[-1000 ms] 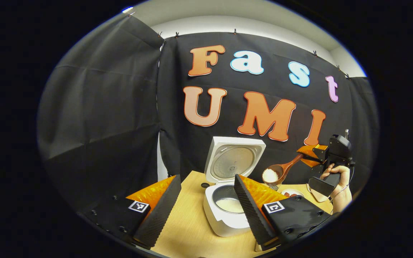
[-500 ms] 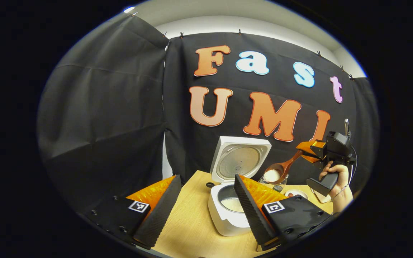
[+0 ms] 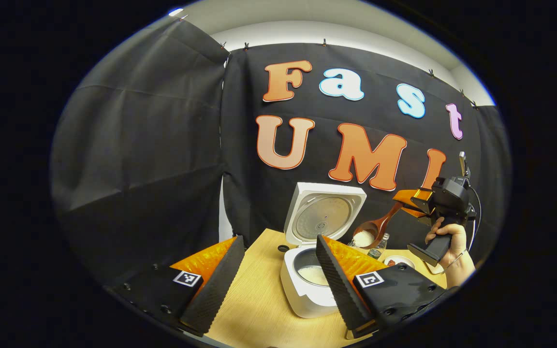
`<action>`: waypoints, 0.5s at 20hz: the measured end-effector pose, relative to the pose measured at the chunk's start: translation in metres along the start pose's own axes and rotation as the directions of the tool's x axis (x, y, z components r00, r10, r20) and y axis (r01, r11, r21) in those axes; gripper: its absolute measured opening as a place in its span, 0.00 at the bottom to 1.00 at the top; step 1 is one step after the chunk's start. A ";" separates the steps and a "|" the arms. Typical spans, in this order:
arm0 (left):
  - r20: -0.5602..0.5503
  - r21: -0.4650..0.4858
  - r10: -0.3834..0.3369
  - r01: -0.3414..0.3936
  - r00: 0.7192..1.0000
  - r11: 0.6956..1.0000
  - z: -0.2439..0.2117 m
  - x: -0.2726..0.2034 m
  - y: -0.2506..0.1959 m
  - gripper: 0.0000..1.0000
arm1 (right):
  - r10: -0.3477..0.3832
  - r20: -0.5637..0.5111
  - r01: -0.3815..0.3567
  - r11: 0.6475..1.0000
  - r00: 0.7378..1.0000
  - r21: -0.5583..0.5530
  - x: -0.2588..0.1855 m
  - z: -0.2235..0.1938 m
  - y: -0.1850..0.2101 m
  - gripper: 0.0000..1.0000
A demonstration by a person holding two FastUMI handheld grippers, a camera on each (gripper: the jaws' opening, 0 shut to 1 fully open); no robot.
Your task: Close the left gripper, press the button to open the rice cooker; take a wooden spoon from the chopstick holder with the right hand, scoop a spoonful of rice and pour it into the rice cooker, then put the wooden spoon back into the chopstick holder.
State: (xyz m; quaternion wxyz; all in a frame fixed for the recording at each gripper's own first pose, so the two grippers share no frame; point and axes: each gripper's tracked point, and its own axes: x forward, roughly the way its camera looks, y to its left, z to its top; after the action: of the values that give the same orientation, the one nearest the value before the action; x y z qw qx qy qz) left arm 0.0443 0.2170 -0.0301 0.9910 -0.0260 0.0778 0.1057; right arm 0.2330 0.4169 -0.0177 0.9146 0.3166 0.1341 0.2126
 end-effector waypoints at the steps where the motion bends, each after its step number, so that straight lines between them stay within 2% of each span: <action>1: -0.003 -0.002 -0.002 0.002 1.000 1.000 -0.001 0.000 0.000 1.00 | 0.002 -0.002 -0.002 1.000 1.000 -0.003 0.001 -0.002 0.002 0.08; 10: -0.020 -0.016 0.004 -0.004 1.000 1.000 -0.009 0.003 0.007 1.00 | 0.025 -0.006 -0.026 0.990 1.000 -0.141 0.003 -0.013 0.016 0.08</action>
State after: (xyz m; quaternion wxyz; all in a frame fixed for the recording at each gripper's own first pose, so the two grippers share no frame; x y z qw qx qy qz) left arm 0.0440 0.2235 -0.0397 0.9897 -0.0348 0.0869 0.1081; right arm 0.2259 0.4366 -0.0177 0.9316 0.2524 0.1168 0.2341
